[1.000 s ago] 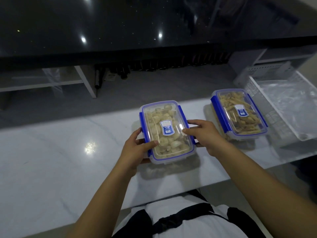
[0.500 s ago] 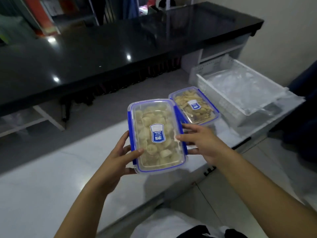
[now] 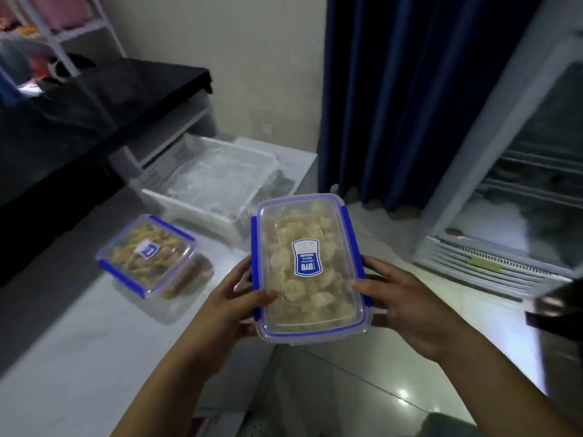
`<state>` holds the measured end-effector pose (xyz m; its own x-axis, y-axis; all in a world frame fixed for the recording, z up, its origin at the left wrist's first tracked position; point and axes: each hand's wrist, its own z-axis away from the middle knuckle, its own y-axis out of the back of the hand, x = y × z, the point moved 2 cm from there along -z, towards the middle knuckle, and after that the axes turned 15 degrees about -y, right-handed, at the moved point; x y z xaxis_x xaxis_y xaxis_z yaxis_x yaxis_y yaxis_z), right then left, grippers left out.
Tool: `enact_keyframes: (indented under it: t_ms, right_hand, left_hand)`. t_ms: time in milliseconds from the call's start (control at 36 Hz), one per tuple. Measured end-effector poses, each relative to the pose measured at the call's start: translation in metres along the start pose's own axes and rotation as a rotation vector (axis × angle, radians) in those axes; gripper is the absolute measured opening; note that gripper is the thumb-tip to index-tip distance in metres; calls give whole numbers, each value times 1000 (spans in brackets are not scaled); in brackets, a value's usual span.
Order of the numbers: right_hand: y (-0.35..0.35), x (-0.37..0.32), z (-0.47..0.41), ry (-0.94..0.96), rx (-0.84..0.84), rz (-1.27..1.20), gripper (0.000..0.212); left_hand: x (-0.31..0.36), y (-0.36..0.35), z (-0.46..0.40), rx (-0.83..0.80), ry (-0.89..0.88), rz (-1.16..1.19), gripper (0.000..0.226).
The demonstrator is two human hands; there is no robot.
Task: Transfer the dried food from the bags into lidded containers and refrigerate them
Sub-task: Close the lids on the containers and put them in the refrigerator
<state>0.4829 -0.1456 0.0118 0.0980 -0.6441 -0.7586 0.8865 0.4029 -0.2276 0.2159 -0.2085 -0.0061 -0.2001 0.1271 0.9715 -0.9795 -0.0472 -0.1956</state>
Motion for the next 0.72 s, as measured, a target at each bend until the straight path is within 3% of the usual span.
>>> enact_keyframes:
  t_ms: [167,417,583,722]
  right_hand:
    - [79,13,16,3,123,-182,50]
    - [151,-9,3,75,225,-267,67]
    - [192,-48,-19,100,463,-317,53]
    - [224,-68,-20,150,610,-447,60]
  left_hand:
    - [-19,-66,-61,-183,76,-61,82]
    - [-16,-131,-174,-449,115,-78,82]
    - [-9,-177,-269,-641,146,-105,77]
    - [0,-231,-344,-837,201,-175,75]
